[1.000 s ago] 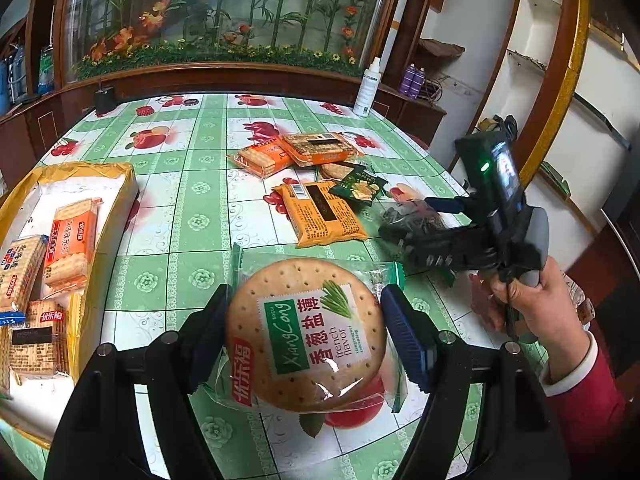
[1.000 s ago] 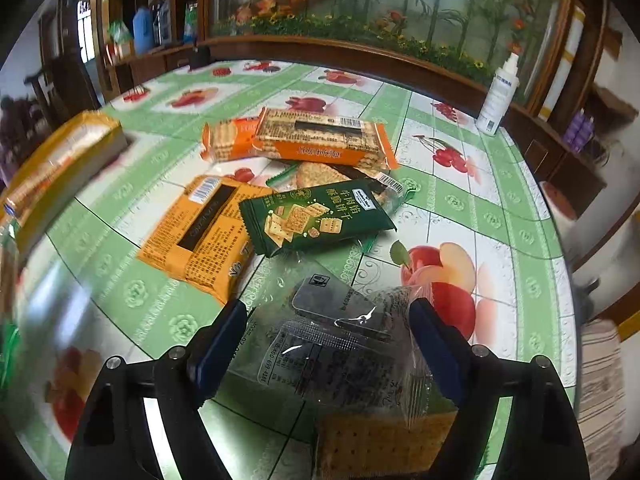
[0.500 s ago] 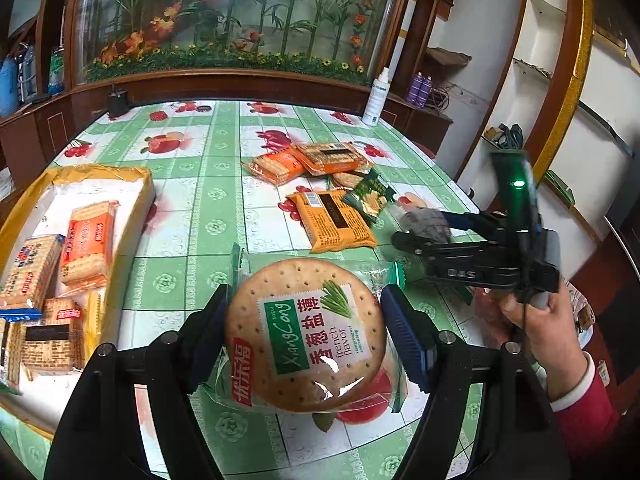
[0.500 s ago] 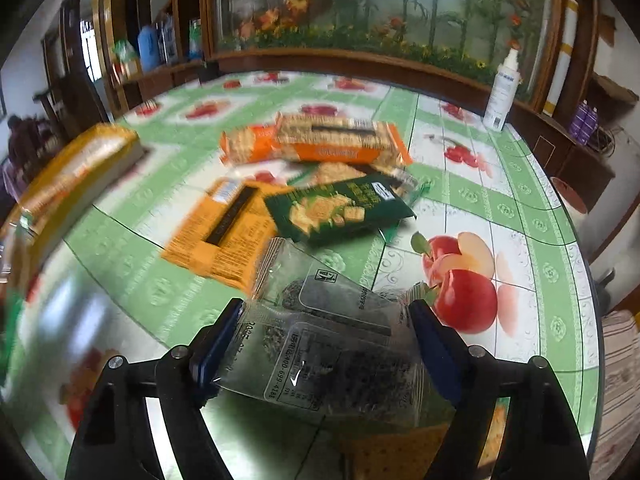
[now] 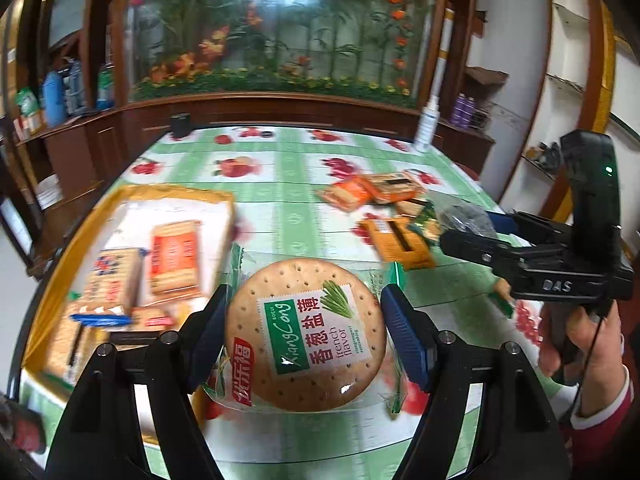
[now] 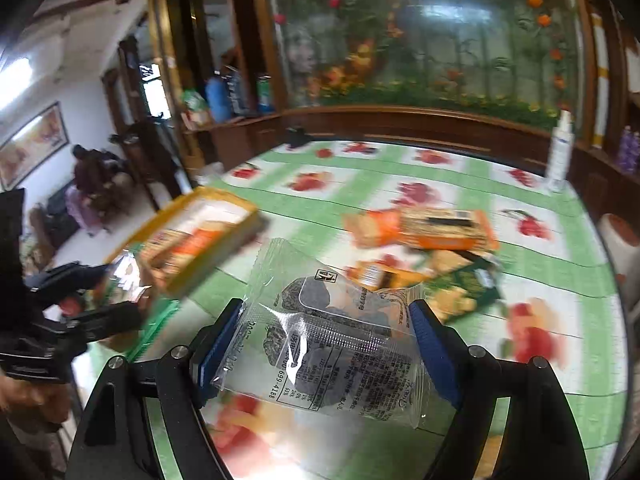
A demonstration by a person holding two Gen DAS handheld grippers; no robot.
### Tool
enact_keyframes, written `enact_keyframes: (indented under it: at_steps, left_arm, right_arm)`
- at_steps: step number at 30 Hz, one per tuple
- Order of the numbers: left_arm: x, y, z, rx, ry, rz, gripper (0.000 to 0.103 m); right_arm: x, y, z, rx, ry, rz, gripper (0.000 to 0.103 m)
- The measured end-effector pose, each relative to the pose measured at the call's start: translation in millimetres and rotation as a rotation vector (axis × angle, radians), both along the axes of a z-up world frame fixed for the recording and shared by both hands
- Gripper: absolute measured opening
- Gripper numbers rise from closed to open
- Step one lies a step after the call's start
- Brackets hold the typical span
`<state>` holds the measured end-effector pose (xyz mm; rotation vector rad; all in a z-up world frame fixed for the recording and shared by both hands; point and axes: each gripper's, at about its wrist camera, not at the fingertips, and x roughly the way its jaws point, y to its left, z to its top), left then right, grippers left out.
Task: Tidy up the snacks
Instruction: 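Carry the biscuit pack with the left gripper while the right carries the clear bag over the tray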
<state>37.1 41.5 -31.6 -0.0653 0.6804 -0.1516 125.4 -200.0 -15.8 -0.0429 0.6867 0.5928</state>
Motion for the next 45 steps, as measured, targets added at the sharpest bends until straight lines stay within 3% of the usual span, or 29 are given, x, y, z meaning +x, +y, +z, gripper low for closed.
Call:
enact_keyframes:
  at_steps: [10,21,28,45]
  left_arm:
    - [-8,63,-4,0.01,-0.003,0.183,0.074]
    - [-13,112,-17,-0.003,0.012,0.3,0.074]
    - [-7,127,-24,0.011,0.026,0.336,0.074]
    - [11,141,-42,0.041,0.071,0.367,0.074]
  right_arm:
    - [-1,60,0,0.032,0.02,0.131,0.083]
    - [3,145,6,0.072,0.043,0.296,0.082]
    - [23,194,-1,0.15,0.109,0.354,0.082]
    - [60,250,-26,0.112,0.127,0.349,0.082]
